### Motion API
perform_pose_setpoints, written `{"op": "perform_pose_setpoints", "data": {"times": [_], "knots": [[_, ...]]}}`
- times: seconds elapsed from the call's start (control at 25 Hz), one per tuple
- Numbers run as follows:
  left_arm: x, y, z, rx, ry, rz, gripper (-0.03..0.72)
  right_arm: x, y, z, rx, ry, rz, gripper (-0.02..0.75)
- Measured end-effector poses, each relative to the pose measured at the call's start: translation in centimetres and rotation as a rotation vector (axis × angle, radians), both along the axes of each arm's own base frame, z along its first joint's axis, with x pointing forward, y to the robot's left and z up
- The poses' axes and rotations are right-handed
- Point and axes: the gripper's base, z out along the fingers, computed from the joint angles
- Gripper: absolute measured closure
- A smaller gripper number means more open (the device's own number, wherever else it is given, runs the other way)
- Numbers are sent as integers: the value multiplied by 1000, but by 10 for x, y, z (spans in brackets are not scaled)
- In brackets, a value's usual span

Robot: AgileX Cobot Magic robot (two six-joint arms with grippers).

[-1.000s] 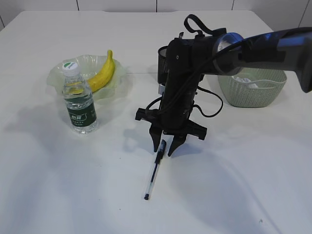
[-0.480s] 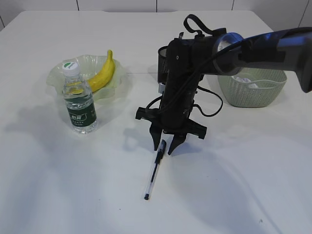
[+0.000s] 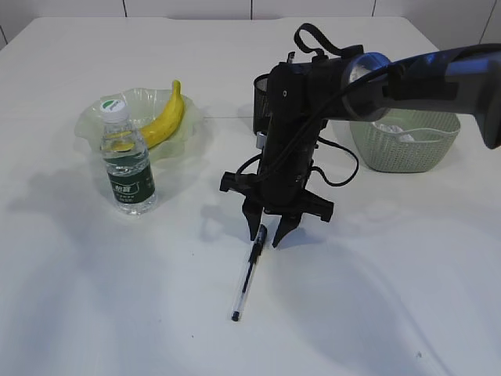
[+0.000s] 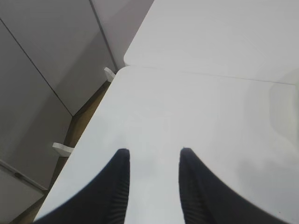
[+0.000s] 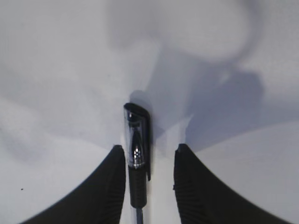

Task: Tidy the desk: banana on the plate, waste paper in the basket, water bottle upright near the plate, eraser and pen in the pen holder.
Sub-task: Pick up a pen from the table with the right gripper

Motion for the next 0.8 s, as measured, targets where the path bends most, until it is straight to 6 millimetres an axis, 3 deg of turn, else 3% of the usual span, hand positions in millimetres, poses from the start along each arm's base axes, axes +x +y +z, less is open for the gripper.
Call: {"op": "perform_pose_setpoints", "data": {"times": [0.36, 0.8], "knots": [[0, 0, 0, 0, 0, 0, 445, -1, 3, -12, 23, 37, -19, 471], [0, 0, 0, 0, 0, 0, 445, 0, 4, -13, 6, 28, -4, 472]]}}
